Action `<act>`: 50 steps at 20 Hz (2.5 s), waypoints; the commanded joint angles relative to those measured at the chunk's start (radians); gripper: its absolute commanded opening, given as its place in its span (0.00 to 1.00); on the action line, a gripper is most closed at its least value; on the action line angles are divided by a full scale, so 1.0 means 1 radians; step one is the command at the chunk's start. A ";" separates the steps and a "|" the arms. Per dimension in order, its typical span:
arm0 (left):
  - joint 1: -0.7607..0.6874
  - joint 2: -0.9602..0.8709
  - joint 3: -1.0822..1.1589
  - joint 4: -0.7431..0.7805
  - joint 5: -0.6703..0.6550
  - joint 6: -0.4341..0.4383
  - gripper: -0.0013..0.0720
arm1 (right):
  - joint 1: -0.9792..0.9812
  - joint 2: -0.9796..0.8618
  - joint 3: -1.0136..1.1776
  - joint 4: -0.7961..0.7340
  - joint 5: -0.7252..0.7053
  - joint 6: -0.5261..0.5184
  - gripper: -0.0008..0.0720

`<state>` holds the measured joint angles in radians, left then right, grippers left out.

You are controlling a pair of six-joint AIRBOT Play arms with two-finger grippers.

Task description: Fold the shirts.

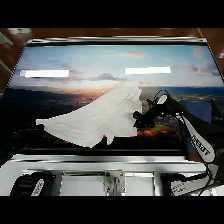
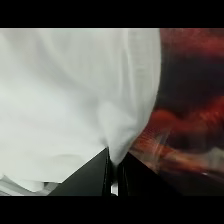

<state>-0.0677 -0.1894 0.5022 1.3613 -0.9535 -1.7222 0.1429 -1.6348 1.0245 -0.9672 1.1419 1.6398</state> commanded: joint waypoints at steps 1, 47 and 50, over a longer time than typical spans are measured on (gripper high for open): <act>0.001 0.001 0.027 0.039 0.002 0.000 0.08 | 0.008 0.079 0.039 0.031 0.012 -0.074 0.11; 0.000 -1.057 0.435 -0.048 0.247 0.068 0.09 | -0.006 0.071 0.430 -0.364 -0.275 0.203 0.14; 0.005 -1.107 0.436 -0.098 0.196 0.067 0.96 | -0.006 0.026 0.430 -0.307 -0.247 0.197 0.95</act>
<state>-0.0669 -1.2144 0.9340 1.3396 -0.7582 -1.6573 0.1368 -1.5467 1.4551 -1.3437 0.8993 1.8153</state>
